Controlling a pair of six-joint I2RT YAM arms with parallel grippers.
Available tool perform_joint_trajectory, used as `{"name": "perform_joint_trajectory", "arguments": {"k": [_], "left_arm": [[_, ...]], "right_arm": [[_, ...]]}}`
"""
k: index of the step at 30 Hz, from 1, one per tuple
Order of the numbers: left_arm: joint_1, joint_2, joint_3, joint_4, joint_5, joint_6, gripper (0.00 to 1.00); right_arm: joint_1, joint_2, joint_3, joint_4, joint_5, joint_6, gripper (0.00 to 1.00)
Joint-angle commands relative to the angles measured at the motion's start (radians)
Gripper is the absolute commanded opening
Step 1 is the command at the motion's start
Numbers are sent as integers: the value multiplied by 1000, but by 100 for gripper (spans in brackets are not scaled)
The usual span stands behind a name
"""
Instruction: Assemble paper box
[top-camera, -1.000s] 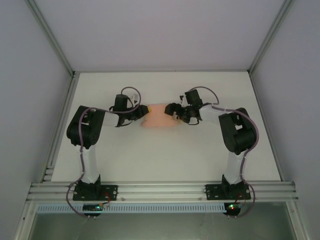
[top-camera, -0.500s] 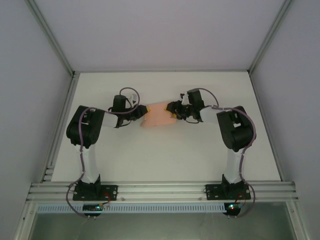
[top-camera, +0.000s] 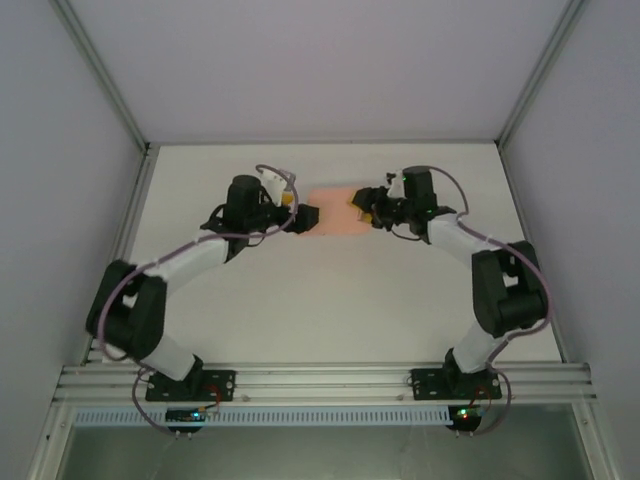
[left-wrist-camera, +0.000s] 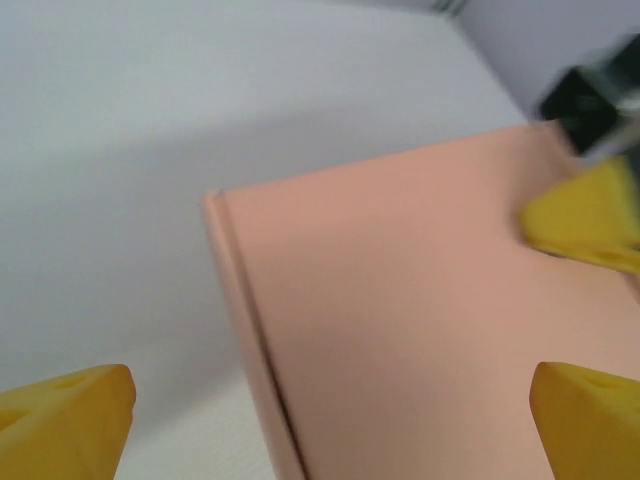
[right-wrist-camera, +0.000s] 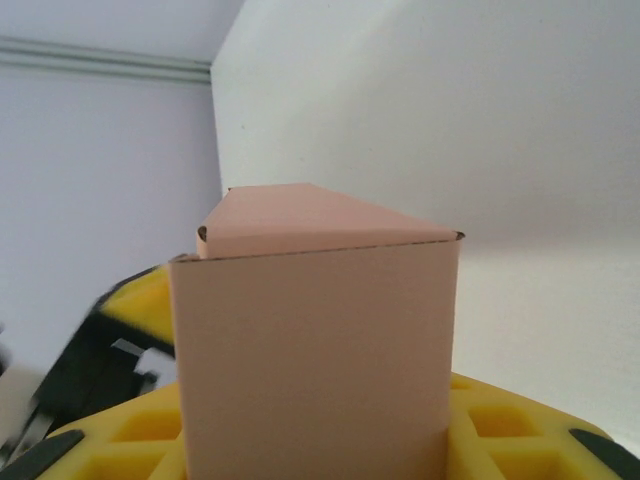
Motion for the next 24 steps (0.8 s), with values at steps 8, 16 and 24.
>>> {"name": "perform_joint_trajectory", "arguments": {"k": [8, 16, 24], "left_arm": [[-283, -138, -54, -75, -245, 844, 100], [-403, 11, -9, 63, -562, 994, 100], [-423, 96, -1, 210, -582, 1018, 84]], "right_arm": [[-141, -193, 75, -559, -88, 113, 37], [-186, -198, 112, -716, -153, 106, 37], [-183, -191, 111, -735, -189, 98, 40]]}}
